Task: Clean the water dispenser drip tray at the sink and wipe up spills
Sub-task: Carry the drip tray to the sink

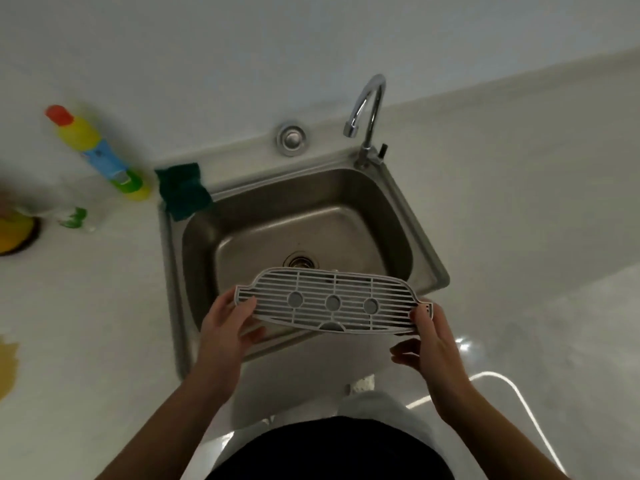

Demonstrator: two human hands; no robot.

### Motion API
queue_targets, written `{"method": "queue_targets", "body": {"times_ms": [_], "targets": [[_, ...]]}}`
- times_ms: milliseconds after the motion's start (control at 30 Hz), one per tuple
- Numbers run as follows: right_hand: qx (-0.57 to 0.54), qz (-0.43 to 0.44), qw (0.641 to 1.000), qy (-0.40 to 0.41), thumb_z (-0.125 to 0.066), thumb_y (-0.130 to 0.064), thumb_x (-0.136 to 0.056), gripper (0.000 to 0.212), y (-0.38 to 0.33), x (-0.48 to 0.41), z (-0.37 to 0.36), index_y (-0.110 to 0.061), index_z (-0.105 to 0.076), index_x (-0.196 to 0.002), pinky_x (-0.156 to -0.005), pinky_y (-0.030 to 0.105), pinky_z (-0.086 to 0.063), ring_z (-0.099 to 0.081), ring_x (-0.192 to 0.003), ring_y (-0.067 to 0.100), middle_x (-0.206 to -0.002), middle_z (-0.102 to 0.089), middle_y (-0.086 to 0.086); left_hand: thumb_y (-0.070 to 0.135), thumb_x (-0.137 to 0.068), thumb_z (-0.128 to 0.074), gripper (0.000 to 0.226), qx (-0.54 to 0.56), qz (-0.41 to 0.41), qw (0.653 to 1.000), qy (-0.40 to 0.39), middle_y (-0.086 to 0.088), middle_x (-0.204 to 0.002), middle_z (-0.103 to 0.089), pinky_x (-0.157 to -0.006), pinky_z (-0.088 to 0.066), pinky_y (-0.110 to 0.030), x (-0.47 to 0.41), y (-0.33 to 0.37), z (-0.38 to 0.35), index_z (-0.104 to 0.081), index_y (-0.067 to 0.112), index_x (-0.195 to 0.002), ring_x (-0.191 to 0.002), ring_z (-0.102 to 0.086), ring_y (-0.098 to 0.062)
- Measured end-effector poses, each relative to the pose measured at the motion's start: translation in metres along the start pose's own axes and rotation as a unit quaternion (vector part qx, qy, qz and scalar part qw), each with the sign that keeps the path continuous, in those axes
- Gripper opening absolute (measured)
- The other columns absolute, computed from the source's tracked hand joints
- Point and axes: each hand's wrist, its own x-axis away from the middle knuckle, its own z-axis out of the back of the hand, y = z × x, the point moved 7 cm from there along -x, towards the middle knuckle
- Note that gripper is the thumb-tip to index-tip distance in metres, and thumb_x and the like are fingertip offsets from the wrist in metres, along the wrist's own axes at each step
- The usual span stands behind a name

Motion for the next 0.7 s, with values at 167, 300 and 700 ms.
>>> {"method": "queue_targets", "body": {"times_ms": [167,300,700], "targets": [[0.047,0.007,0.994,-0.094,-0.037,-0.047,-0.110,0.027,-0.048,-0.072,-0.003,-0.048,-0.063,-0.103,-0.066,0.032,-0.062,-0.075,-0.078,0.020,-0.094,-0.075,-0.006,0.026,-0.082,-0.066,0.046,0.127,0.072,0.989,0.017,-0.015,-0.118,-0.074,-0.103,-0.047,-0.050,-0.011,0.004,-0.034,-0.073,0.008,-0.124,-0.110,-0.068,-0.030],[0.068,0.005,0.989,-0.134,-0.037,-0.043,-0.110,0.026,-0.073,-0.111,-0.015,-0.044,-0.063,-0.108,-0.062,0.027,-0.061,-0.075,-0.086,0.015,-0.095,-0.074,-0.012,0.050,-0.086,-0.063,0.044,0.167,0.089,0.981,0.044,-0.012,-0.118,-0.077,-0.093,-0.053,-0.046,-0.026,0.011,-0.051,-0.081,0.018,-0.110,-0.108,-0.072,-0.027],[0.161,0.000,0.972,-0.172,-0.037,-0.043,-0.110,0.025,-0.109,-0.169,-0.054,-0.037,-0.056,-0.124,-0.065,0.030,-0.062,-0.076,-0.084,0.021,-0.115,-0.071,0.007,0.060,-0.096,-0.048,0.054,0.150,0.059,0.983,0.084,-0.019,-0.122,-0.075,-0.091,-0.061,-0.055,-0.095,0.036,-0.056,-0.079,0.020,-0.114,-0.113,-0.073,-0.036]]}}
